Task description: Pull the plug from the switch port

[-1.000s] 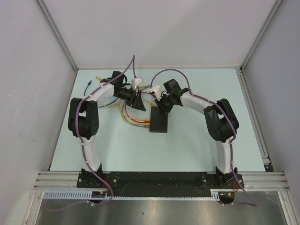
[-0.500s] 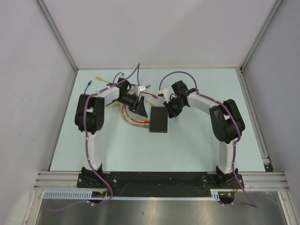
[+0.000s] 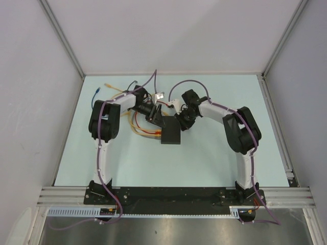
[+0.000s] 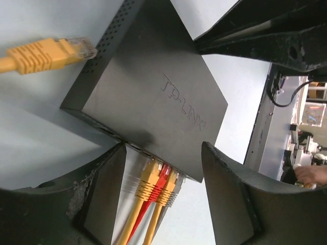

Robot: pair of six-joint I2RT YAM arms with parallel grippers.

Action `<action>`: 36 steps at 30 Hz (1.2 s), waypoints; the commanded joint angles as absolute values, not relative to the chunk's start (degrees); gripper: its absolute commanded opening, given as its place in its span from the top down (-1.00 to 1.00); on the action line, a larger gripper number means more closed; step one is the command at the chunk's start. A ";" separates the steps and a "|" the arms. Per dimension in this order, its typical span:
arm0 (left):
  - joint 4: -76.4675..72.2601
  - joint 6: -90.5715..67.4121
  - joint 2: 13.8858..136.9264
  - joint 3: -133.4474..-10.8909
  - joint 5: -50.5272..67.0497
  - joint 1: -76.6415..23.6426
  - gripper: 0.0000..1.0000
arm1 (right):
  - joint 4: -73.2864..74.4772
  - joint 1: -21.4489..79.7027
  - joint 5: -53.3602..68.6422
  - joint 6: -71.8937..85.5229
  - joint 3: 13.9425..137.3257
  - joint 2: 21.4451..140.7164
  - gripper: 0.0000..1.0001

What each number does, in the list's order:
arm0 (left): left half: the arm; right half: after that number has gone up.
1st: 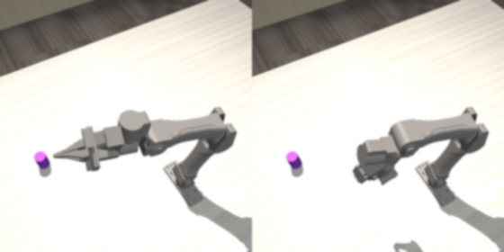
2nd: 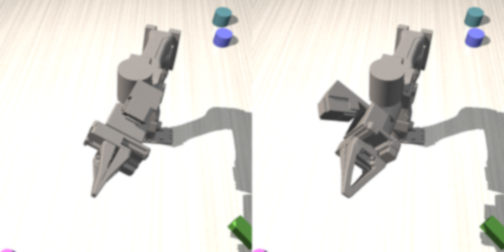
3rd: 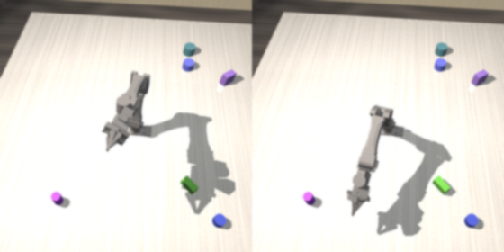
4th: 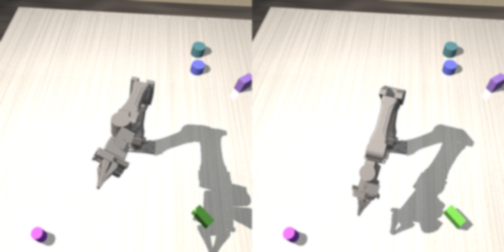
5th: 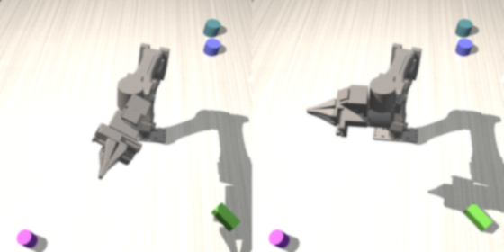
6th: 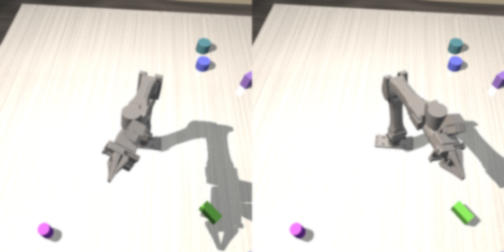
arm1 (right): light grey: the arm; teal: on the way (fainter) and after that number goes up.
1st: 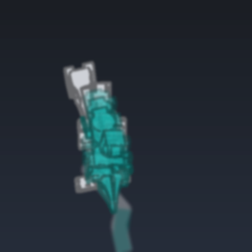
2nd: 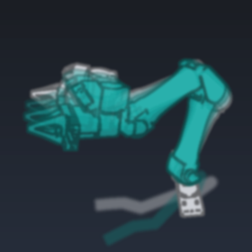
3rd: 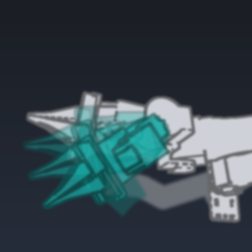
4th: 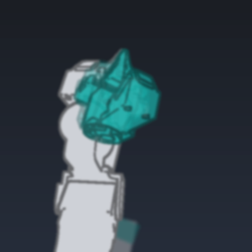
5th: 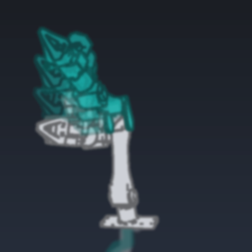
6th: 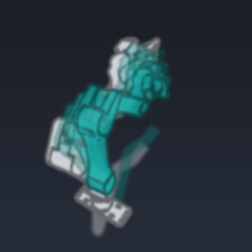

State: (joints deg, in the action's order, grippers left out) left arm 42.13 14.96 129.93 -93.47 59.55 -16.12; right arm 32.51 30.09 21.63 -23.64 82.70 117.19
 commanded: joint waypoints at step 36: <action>48.78 20.83 129.19 -95.10 59.06 -10.37 -0.19 | 34.63 31.55 35.33 -25.75 94.92 125.06 1.00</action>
